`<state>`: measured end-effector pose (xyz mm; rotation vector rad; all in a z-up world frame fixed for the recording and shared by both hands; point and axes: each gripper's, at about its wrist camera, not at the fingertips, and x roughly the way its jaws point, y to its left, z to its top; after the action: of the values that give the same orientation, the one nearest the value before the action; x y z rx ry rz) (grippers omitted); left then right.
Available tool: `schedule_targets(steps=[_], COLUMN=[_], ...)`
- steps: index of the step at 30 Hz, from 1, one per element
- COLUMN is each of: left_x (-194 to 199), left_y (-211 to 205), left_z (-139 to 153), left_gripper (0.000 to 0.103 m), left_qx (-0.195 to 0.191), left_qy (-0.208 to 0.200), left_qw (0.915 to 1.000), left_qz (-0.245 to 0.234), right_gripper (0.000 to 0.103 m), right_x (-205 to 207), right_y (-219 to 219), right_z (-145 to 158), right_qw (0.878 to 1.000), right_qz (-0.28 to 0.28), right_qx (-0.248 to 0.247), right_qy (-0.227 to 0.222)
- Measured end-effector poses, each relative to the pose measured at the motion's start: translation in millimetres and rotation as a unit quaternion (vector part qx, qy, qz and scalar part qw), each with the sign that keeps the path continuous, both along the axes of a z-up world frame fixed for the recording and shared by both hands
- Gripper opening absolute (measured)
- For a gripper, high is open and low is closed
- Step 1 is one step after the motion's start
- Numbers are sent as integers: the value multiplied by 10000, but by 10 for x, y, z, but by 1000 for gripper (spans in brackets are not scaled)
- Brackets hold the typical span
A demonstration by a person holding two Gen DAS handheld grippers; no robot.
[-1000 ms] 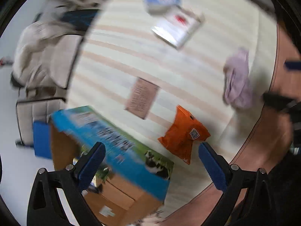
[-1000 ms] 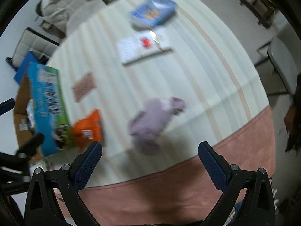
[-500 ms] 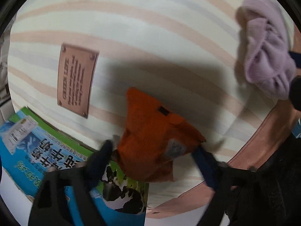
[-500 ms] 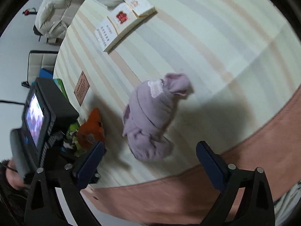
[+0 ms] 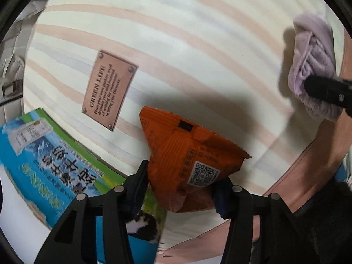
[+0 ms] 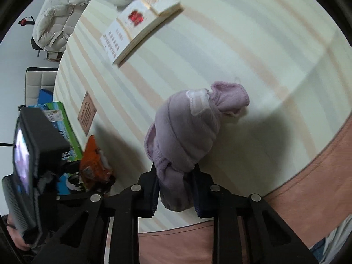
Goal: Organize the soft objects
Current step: 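Grasp the orange bag with the left tool while the right grasps the lilac cloth, then place the orange bag and lilac cloth into the box, open both tools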
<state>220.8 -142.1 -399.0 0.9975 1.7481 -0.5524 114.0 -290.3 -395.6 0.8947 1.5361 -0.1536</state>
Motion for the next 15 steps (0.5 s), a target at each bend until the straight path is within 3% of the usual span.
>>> schedule_targets(steps=[3, 6, 10, 15], left_x=[24, 23, 23, -145], left_y=[79, 182, 468, 936], left_z=[214, 511, 977, 1522], left_gripper=[48, 48, 48, 48], left_qx=[-355, -798, -1494, -1938], left_qy=[-66, -252, -575, -1161], left_qw=[9979, 9900, 9641, 9280], left_qz=[539, 1138, 2118, 2961], right_gripper=[25, 25, 25, 25], right_x=[-46, -50, -5, 83], right_y=[-82, -175, -130, 186], right_z=[156, 383, 737, 1217], right_qw=[9999, 9992, 9966, 9886], right_qz=[78, 261, 564, 1181], right_qx=[-79, -237, -403, -503], right_qy=[-42, -187, -434, -786])
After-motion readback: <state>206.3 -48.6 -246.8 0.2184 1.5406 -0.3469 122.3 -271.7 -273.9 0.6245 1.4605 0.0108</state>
